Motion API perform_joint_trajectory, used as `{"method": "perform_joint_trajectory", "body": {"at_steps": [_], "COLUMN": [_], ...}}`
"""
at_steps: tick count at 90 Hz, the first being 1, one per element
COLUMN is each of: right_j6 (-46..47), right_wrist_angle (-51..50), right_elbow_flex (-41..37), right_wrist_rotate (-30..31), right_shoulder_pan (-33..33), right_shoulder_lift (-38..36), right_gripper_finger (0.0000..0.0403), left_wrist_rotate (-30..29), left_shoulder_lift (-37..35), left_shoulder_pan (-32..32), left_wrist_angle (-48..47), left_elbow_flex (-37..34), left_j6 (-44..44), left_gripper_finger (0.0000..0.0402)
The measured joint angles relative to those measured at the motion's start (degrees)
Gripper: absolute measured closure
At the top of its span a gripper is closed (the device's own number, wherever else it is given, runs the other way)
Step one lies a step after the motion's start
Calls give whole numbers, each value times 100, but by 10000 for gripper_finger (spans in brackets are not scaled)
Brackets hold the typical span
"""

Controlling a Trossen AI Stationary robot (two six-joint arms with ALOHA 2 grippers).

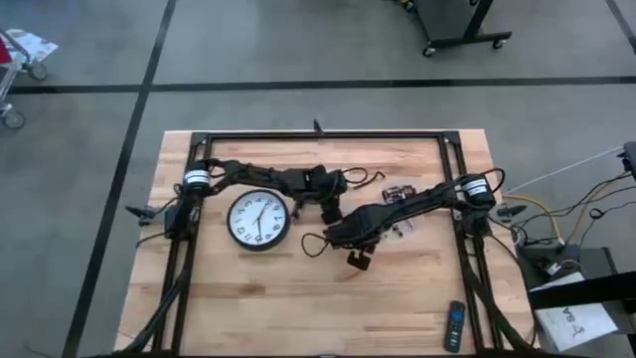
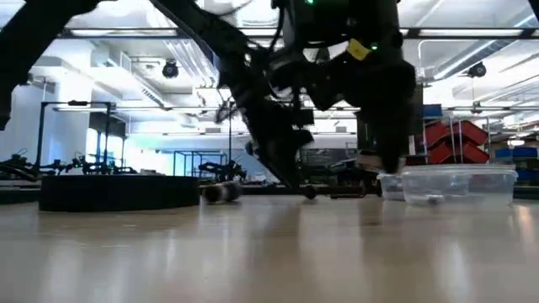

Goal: Insert battery
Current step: Insert the battery holder into the white flashlight battery compartment

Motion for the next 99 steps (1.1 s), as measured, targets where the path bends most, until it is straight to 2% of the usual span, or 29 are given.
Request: {"method": "perform_joint_trajectory", "body": {"at_steps": [9, 36, 53, 81, 99], "right_j6": [-1, -45, 112, 439, 567], "right_wrist_angle": [246, 809, 1300, 2373, 2828], "right_elbow_flex": [-3, -4, -4, -4, -9], "right_wrist_rotate": [-2, 6, 4, -117, -265], "right_shoulder_pan": [11, 76, 0, -235, -467], "right_shoulder_lift": [1, 1, 3, 90, 341], "right_gripper_finger": [347, 348, 355, 353, 350], "left_wrist_rotate": [-20, -35, -26, -22, 121], "left_shoulder_lift": [-344, -1628, -2382, -2683, -2687], "left_shoulder_pan": [130, 655, 822, 890, 845], "left_wrist_angle": [-194, -132, 443, 2278, 2342], "left_elbow_flex": [-358, -2036, -2991, -4210, -4450], "left_j6": [211, 215, 193, -154, -542], "left_gripper_finger": [299, 284, 279, 289, 298]}}
